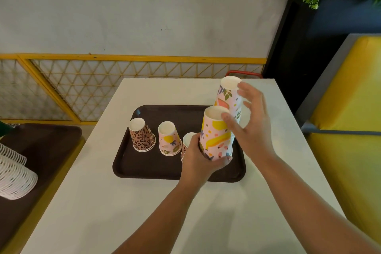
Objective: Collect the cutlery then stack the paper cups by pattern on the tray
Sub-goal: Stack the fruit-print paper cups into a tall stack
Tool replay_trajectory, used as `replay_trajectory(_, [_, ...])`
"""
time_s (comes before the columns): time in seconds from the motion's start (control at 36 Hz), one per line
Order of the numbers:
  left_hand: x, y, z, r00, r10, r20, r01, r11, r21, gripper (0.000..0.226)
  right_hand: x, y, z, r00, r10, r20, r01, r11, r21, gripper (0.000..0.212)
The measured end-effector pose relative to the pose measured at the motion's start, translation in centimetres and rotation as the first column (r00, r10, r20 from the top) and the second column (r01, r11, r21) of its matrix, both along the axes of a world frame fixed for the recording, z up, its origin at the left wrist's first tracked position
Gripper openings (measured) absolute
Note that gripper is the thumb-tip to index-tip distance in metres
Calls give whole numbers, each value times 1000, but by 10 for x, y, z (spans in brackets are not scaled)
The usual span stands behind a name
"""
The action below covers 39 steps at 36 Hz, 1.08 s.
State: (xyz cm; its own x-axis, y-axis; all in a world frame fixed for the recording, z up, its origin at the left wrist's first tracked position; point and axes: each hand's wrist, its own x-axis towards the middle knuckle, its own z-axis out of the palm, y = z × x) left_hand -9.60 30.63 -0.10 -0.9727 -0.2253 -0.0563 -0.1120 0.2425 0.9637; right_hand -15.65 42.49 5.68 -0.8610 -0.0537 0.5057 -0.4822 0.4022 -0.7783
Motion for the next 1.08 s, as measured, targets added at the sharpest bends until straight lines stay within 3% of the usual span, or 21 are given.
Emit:
replay_trajectory(0.17, [-13, 2, 27, 985, -23, -173, 12, 998, -64, 74, 12, 0, -6, 989, 104, 109, -118, 985, 125, 81])
replay_trajectory(0.36, [-33, 0, 68, 921, -132, -366, 120, 991, -56, 90, -5, 1, 26, 994, 91, 63, -87, 994, -60, 56])
replay_trajectory(0.47, [-44, -5, 87, 897, -78, -435, 132, 987, 95, 70, -20, 0, 57, 1000, 25, 16, -22, 985, -171, 53])
replay_trajectory(0.61, [-67, -3, 97, 946, 73, -315, 1, 974, 228, 54, -50, -6, 62, 998, -67, -15, 64, 989, -136, 56])
replay_trajectory(0.78, [-89, 9, 81, 988, 19, -151, 4, 988, 156, 61, -74, -11, 23, 990, -119, 80, 126, 988, -92, 63])
replay_trajectory(0.92, [-94, 15, 62, 997, -19, -77, 32, 986, 163, 84, -75, -13, -8, 983, -131, 131, 141, 988, -66, 66])
replay_trajectory(1.08, [-98, 22, 50, 999, -52, -9, 53, 984, 168, 65, -76, -15, -39, 970, -111, 215, 124, 991, -48, 68])
